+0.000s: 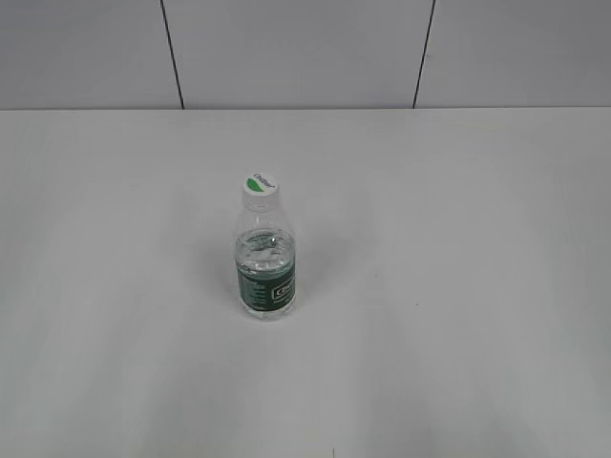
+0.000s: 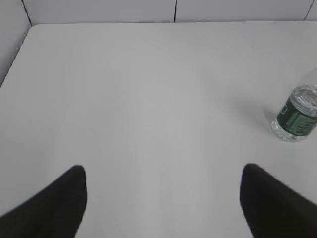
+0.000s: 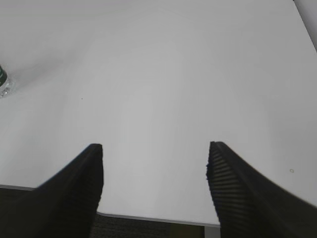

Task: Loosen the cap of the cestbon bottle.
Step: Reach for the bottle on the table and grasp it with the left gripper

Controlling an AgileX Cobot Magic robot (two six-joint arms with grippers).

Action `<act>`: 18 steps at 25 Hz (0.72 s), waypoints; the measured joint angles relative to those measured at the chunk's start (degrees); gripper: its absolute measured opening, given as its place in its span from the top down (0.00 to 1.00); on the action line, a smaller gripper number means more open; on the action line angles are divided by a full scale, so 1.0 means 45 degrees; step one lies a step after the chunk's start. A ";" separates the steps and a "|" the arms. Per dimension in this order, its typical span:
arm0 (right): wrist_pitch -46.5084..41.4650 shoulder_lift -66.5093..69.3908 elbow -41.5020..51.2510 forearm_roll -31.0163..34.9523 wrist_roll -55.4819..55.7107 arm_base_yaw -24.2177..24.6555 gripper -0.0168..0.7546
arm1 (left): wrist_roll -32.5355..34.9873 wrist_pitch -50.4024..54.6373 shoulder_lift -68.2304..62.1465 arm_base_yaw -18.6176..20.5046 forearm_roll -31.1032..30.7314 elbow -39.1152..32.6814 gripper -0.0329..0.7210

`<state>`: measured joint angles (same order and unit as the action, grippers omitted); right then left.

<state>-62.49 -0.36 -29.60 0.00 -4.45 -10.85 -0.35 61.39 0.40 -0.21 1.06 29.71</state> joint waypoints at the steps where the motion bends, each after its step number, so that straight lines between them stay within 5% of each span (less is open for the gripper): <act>1: 0.0000 0.0000 0.0000 0.0000 0.0000 0.0000 0.33 | 0.0000 0.0000 0.0000 0.0000 0.0000 0.0000 0.20; 18: 0.0000 0.0000 0.0000 0.0000 0.0000 0.0000 0.33 | 0.0000 -0.0174 0.0000 0.0000 0.0000 0.0036 0.22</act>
<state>-62.49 -0.36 -29.60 0.00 -4.45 -10.85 -0.35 60.60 0.40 -0.21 1.06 29.87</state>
